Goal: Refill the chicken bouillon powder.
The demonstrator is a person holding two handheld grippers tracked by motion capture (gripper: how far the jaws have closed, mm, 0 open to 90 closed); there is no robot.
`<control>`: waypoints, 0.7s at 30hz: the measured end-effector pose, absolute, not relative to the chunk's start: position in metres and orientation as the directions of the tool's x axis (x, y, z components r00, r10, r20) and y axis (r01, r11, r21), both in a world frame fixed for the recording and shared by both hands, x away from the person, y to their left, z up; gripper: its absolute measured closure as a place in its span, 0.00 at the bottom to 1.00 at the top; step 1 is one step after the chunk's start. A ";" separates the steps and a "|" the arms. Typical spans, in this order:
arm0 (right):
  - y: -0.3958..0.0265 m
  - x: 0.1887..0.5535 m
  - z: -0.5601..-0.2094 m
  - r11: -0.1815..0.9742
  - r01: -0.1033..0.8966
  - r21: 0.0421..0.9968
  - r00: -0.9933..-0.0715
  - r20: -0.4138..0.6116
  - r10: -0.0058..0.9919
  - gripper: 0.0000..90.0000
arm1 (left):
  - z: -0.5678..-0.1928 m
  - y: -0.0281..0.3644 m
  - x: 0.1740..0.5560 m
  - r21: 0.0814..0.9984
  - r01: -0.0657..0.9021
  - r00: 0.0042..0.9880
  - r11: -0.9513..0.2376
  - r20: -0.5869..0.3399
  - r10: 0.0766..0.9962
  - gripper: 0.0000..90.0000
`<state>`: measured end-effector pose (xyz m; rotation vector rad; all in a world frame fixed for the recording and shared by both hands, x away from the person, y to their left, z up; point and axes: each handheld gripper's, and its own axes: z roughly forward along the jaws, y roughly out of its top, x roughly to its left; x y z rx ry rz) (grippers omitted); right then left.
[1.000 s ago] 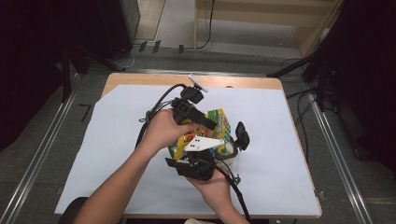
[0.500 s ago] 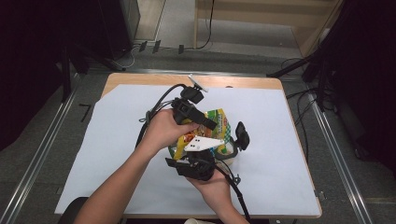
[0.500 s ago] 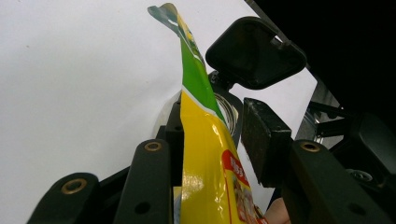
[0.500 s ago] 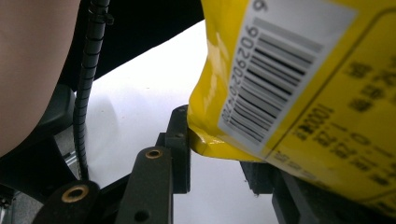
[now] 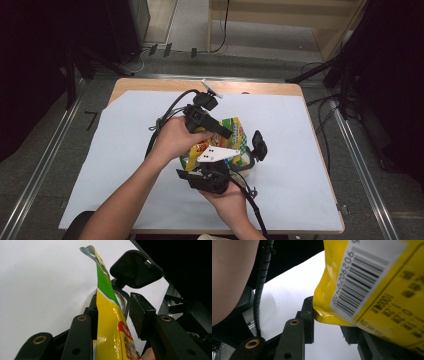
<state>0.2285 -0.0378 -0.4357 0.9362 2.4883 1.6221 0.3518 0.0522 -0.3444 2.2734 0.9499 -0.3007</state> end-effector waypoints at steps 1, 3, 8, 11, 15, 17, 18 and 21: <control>-0.037 0.228 -0.435 0.273 0.468 0.840 -0.818 0.296 0.493 0.76 | -0.344 0.052 0.352 0.479 0.702 0.711 -0.528 -0.433 0.554 0.73; -0.037 0.228 -0.435 0.274 0.467 0.840 -0.819 0.295 0.492 0.77 | -0.344 0.052 0.352 0.481 0.702 0.711 -0.525 -0.434 0.553 0.73; -0.037 0.228 -0.436 0.281 0.459 0.843 -0.821 0.283 0.495 0.77 | -0.344 0.052 0.351 0.481 0.701 0.712 -0.527 -0.427 0.558 0.73; -0.037 0.229 -0.436 0.282 0.460 0.842 -0.822 0.284 0.494 0.77 | -0.344 0.052 0.351 0.480 0.703 0.710 -0.525 -0.427 0.560 0.73; -0.036 0.230 -0.435 0.277 0.461 0.843 -0.823 0.289 0.489 0.77 | -0.343 0.053 0.353 0.471 0.710 0.703 -0.524 -0.430 0.566 0.73; -0.036 0.231 -0.435 0.278 0.462 0.842 -0.823 0.291 0.488 0.77 | -0.343 0.051 0.353 0.465 0.710 0.703 -0.528 -0.425 0.570 0.73; -0.036 0.231 -0.435 0.274 0.463 0.843 -0.823 0.293 0.487 0.77 | -0.342 0.050 0.354 0.464 0.706 0.707 -0.534 -0.419 0.571 0.73; -0.037 0.231 -0.434 0.270 0.462 0.845 -0.823 0.295 0.485 0.77 | -0.339 0.048 0.352 0.465 0.703 0.710 -0.539 -0.407 0.575 0.73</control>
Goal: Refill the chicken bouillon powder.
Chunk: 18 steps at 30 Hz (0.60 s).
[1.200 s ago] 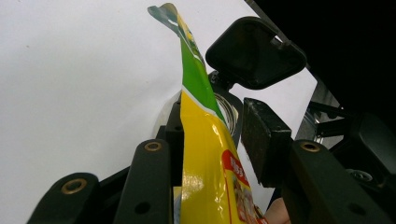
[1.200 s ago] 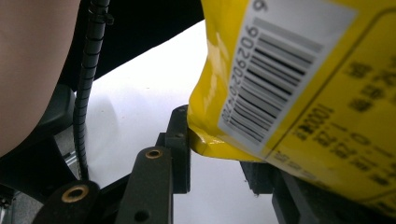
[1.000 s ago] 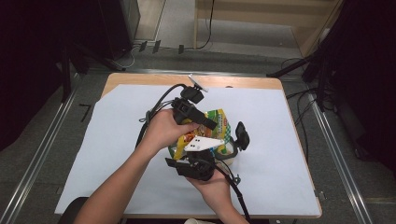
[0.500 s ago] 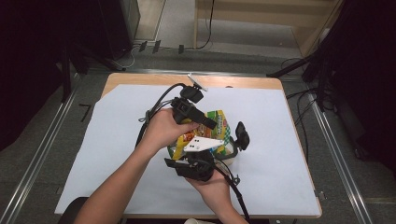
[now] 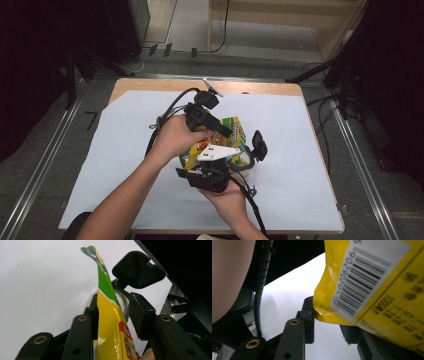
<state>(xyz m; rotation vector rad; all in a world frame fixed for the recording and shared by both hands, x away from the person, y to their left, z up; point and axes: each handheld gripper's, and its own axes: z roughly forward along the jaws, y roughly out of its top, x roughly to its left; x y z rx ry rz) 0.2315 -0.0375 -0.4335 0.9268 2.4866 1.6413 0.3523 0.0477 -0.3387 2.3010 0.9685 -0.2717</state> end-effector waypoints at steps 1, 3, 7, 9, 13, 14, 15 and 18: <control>-0.038 0.232 -0.433 0.268 0.460 0.846 -0.824 0.295 0.485 0.77 | -0.338 0.047 0.352 0.465 0.702 0.710 -0.539 -0.404 0.577 0.73; -0.038 0.232 -0.432 0.267 0.459 0.847 -0.825 0.295 0.482 0.77 | -0.337 0.046 0.352 0.464 0.701 0.711 -0.541 -0.401 0.578 0.73; -0.039 0.233 -0.432 0.266 0.458 0.848 -0.826 0.295 0.480 0.77 | -0.336 0.046 0.352 0.463 0.701 0.711 -0.543 -0.393 0.583 0.73; -0.038 0.233 -0.432 0.268 0.456 0.848 -0.828 0.295 0.477 0.77 | -0.336 0.047 0.352 0.463 0.703 0.709 -0.540 -0.393 0.586 0.73; -0.037 0.233 -0.432 0.273 0.455 0.847 -0.830 0.293 0.474 0.77 | -0.337 0.048 0.352 0.465 0.705 0.706 -0.536 -0.389 0.592 0.73; -0.037 0.234 -0.432 0.273 0.456 0.847 -0.831 0.294 0.472 0.77 | -0.337 0.049 0.352 0.464 0.705 0.706 -0.536 -0.388 0.593 0.73; -0.036 0.234 -0.432 0.273 0.456 0.847 -0.831 0.295 0.472 0.77 | -0.337 0.049 0.352 0.462 0.706 0.705 -0.537 -0.388 0.593 0.73; -0.036 0.234 -0.432 0.274 0.457 0.847 -0.831 0.296 0.471 0.77 | -0.337 0.049 0.353 0.455 0.710 0.701 -0.537 -0.388 0.598 0.73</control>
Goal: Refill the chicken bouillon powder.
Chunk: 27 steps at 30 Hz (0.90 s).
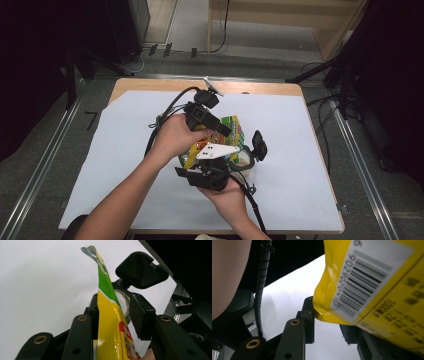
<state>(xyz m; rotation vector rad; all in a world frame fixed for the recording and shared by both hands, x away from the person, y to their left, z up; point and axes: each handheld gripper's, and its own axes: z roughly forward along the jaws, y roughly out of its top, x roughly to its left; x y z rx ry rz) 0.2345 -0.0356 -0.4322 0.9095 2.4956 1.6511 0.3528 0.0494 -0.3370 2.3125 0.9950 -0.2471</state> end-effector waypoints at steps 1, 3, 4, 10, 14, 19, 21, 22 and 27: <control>-0.035 0.234 -0.432 0.273 0.457 0.847 -0.831 0.297 0.470 0.77 | -0.337 0.050 0.353 0.454 0.710 0.701 -0.538 -0.389 0.597 0.73; -0.035 0.234 -0.432 0.276 0.455 0.847 -0.832 0.294 0.470 0.77 | -0.337 0.050 0.353 0.454 0.711 0.700 -0.536 -0.394 0.595 0.73; -0.035 0.234 -0.432 0.277 0.455 0.846 -0.833 0.294 0.469 0.77 | -0.337 0.050 0.353 0.454 0.711 0.701 -0.537 -0.394 0.595 0.73; -0.035 0.234 -0.432 0.281 0.452 0.847 -0.834 0.289 0.470 0.77 | -0.338 0.050 0.353 0.459 0.708 0.703 -0.536 -0.392 0.593 0.73; -0.036 0.235 -0.433 0.286 0.448 0.847 -0.835 0.281 0.473 0.77 | -0.338 0.050 0.353 0.469 0.701 0.710 -0.537 -0.385 0.590 0.73; -0.036 0.237 -0.433 0.291 0.441 0.849 -0.836 0.271 0.478 0.77 | -0.338 0.050 0.354 0.473 0.697 0.713 -0.539 -0.383 0.587 0.74; -0.036 0.237 -0.433 0.293 0.439 0.849 -0.837 0.268 0.478 0.77 | -0.339 0.050 0.355 0.467 0.706 0.705 -0.533 -0.392 0.590 0.74; -0.036 0.237 -0.433 0.295 0.439 0.849 -0.837 0.266 0.478 0.77 | -0.339 0.050 0.356 0.467 0.706 0.705 -0.532 -0.395 0.589 0.74; -0.036 0.236 -0.433 0.295 0.440 0.848 -0.837 0.269 0.477 0.77 | -0.340 0.050 0.357 0.461 0.710 0.701 -0.532 -0.398 0.591 0.73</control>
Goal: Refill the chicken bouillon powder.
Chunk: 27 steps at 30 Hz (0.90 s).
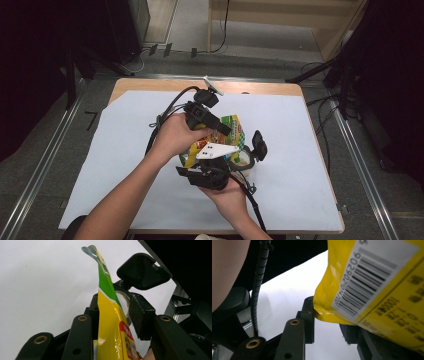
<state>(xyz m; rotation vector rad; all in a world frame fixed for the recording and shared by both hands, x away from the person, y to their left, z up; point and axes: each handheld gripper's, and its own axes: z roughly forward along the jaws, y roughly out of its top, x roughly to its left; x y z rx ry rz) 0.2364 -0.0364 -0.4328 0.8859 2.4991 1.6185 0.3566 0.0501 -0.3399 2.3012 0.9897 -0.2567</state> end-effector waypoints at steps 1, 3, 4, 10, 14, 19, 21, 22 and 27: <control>-0.036 0.236 -0.433 0.295 0.440 0.848 -0.837 0.268 0.477 0.77 | -0.340 0.050 0.357 0.463 0.711 0.701 -0.530 -0.399 0.591 0.74; -0.036 0.236 -0.433 0.295 0.442 0.847 -0.836 0.270 0.477 0.77 | -0.340 0.051 0.357 0.461 0.712 0.700 -0.530 -0.401 0.591 0.74; -0.036 0.236 -0.433 0.295 0.442 0.847 -0.836 0.270 0.477 0.77 | -0.340 0.051 0.357 0.461 0.714 0.698 -0.527 -0.403 0.592 0.74; -0.036 0.236 -0.433 0.297 0.440 0.847 -0.837 0.266 0.479 0.77 | -0.341 0.051 0.359 0.450 0.719 0.693 -0.530 -0.405 0.596 0.74; -0.036 0.235 -0.432 0.297 0.442 0.846 -0.835 0.267 0.482 0.77 | -0.341 0.051 0.359 0.449 0.722 0.690 -0.527 -0.410 0.596 0.74; -0.036 0.235 -0.432 0.296 0.441 0.847 -0.835 0.267 0.481 0.77 | -0.340 0.051 0.359 0.449 0.718 0.694 -0.532 -0.405 0.595 0.74; -0.036 0.235 -0.431 0.294 0.439 0.849 -0.836 0.267 0.479 0.77 | -0.340 0.051 0.358 0.452 0.720 0.692 -0.527 -0.408 0.596 0.74; -0.035 0.235 -0.431 0.293 0.439 0.849 -0.837 0.267 0.479 0.77 | -0.340 0.051 0.358 0.451 0.720 0.692 -0.527 -0.408 0.595 0.74; -0.035 0.234 -0.431 0.294 0.440 0.848 -0.837 0.269 0.476 0.77 | -0.340 0.051 0.358 0.449 0.720 0.693 -0.530 -0.408 0.595 0.74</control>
